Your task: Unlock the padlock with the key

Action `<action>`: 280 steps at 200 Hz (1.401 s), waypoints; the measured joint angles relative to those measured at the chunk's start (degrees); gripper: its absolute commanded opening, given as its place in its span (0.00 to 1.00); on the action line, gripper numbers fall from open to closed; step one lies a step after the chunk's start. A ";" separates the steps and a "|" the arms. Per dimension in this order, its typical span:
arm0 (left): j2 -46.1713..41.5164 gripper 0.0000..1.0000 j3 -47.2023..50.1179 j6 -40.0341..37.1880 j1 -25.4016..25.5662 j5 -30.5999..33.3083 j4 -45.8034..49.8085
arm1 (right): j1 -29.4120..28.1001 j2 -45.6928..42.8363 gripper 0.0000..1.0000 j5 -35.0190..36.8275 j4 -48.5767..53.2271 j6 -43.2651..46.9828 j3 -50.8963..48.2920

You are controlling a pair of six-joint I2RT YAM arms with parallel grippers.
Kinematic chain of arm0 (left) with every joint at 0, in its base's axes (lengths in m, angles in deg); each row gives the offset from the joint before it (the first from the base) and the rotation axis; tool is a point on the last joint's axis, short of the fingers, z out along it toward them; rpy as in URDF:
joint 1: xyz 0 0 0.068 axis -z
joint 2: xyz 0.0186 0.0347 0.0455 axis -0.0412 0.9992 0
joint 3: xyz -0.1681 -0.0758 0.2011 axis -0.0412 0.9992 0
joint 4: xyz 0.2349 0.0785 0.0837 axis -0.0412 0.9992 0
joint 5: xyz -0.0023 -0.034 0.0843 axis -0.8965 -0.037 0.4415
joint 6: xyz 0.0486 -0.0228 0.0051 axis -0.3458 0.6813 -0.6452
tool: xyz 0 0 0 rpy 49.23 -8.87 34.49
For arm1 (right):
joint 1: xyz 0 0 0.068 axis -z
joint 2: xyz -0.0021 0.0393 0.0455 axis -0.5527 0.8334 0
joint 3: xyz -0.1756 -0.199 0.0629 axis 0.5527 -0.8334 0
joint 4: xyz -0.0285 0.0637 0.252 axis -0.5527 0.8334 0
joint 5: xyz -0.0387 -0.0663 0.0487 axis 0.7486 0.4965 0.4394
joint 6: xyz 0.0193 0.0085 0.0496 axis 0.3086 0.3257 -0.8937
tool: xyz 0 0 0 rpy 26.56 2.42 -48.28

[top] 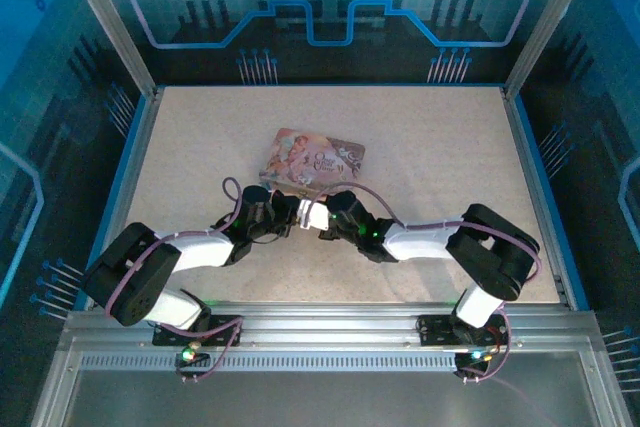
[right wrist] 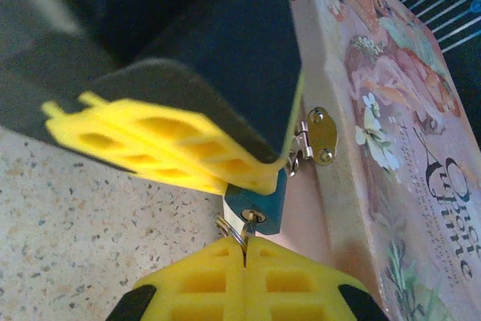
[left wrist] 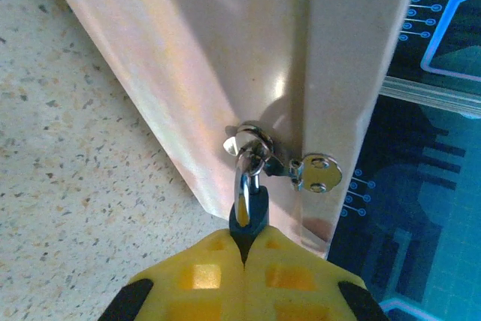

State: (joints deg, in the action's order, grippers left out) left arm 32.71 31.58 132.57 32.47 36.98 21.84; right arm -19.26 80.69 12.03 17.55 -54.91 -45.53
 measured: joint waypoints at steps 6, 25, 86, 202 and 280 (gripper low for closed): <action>0.00 0.00 -0.15 0.00 0.00 -0.04 -0.07 | 0.00 -0.33 0.00 0.11 0.92 -1.66 0.24; 0.00 0.00 -0.42 -0.02 0.02 -0.26 -0.33 | 0.00 -1.31 0.00 0.20 2.69 -6.91 0.66; 0.02 0.08 -0.61 -0.24 0.07 -0.76 0.17 | 0.35 -2.08 0.00 -1.75 4.70 -18.16 0.70; -13.94 0.71 -1.44 -12.72 -4.72 1.05 18.40 | 2.64 -2.05 0.00 -8.22 4.66 -24.61 -1.11; -12.07 0.98 -22.32 -38.45 -23.87 -4.55 44.30 | 2.64 -1.86 0.00 -9.16 3.87 -25.75 -1.46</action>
State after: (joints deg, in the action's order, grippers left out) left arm 20.65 9.26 94.12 8.60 32.43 66.14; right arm -16.62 78.83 2.88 21.42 -80.65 -46.99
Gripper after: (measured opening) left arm 0.964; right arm 0.045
